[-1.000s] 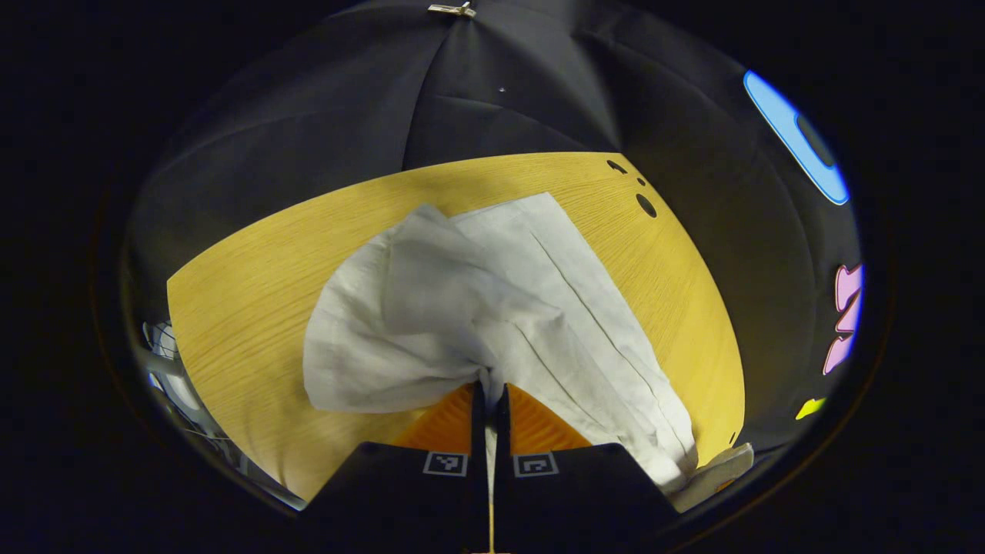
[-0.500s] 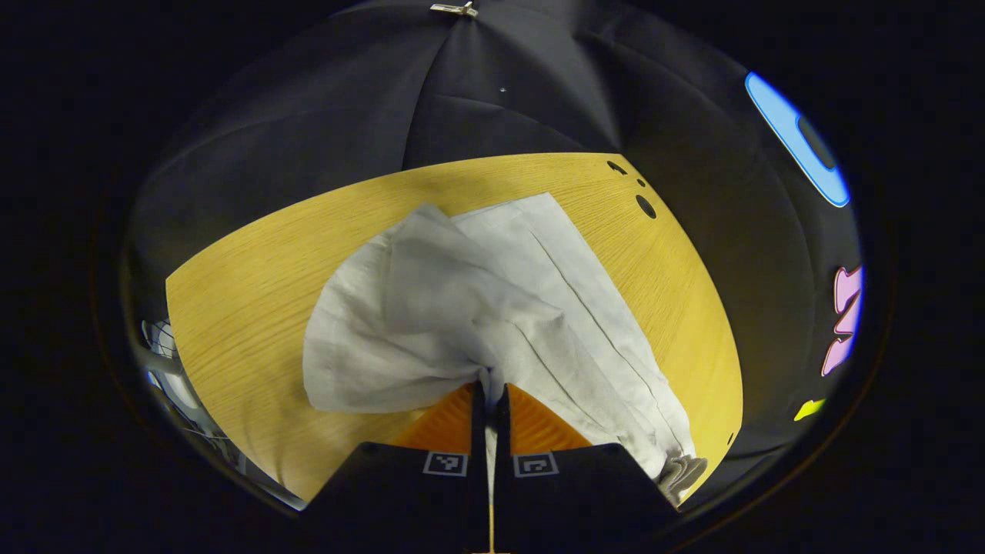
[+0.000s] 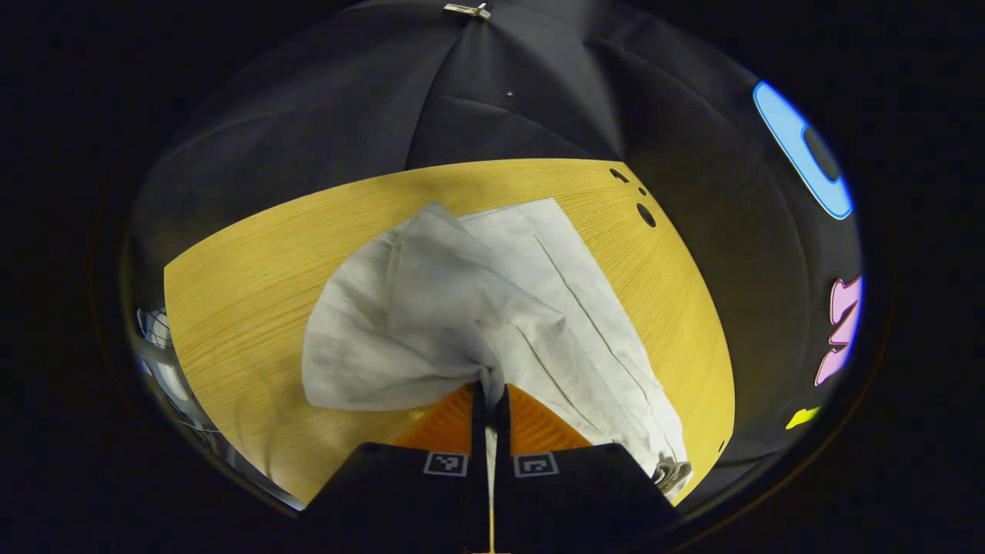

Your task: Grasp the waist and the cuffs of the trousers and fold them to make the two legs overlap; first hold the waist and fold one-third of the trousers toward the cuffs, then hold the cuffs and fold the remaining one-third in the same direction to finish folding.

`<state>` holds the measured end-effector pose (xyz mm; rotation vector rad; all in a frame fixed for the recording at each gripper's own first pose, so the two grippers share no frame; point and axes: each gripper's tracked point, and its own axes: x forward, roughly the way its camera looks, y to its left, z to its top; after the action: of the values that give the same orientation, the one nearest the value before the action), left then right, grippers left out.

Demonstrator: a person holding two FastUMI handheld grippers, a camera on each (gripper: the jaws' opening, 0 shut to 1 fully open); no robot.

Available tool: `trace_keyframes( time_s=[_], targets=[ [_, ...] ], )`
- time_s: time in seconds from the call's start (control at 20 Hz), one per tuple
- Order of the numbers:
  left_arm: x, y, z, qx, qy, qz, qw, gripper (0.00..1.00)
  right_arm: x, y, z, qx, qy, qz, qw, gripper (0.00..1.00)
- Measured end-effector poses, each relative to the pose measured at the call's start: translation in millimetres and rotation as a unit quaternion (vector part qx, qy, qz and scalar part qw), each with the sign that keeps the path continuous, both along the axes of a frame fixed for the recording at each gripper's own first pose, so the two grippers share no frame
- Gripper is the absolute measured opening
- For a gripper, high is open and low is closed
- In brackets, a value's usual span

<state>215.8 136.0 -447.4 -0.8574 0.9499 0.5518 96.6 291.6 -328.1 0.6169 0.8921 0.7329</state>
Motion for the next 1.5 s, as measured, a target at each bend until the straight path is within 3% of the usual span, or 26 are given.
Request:
trace_keyframes(
  time_s=[0.25, 0.4, 0.55, 0.85, 1.05, 1.3, 1.5],
  targets=[
    [2, 1, 4, 0.022, -0.015, 0.006, 1.000, 0.07, 22, -106, 4, -0.043, -0.012, -0.075, 0.996, 0.89],
    [12, 1, 22, 0.051, -0.044, -0.017, 0.998, 0.06, 28, -153, 7, -0.045, -0.015, -0.107, 0.993, 0.89],
    [21, 0, 47, 0.070, -0.076, -0.029, 0.994, 0.06, 39, -188, 14, -0.038, -0.013, -0.127, 0.991, 0.89],
    [37, -22, 90, 0.110, -0.129, -0.052, 0.984, 0.06, 59, -219, 18, -0.031, -0.024, -0.140, 0.989, 0.88],
    [58, -62, 135, 0.157, -0.176, -0.122, 0.964, 0.06, 67, -232, 18, -0.029, -0.023, -0.144, 0.989, 0.88],
    [86, -144, 171, 0.221, -0.210, -0.239, 0.922, 0.06, 71, -253, 16, -0.031, -0.025, -0.154, 0.987, 0.88],
    [89, -220, 175, 0.229, -0.226, -0.321, 0.891, 0.06, 66, -272, 11, -0.042, -0.025, -0.159, 0.986, 0.88]
  ],
)
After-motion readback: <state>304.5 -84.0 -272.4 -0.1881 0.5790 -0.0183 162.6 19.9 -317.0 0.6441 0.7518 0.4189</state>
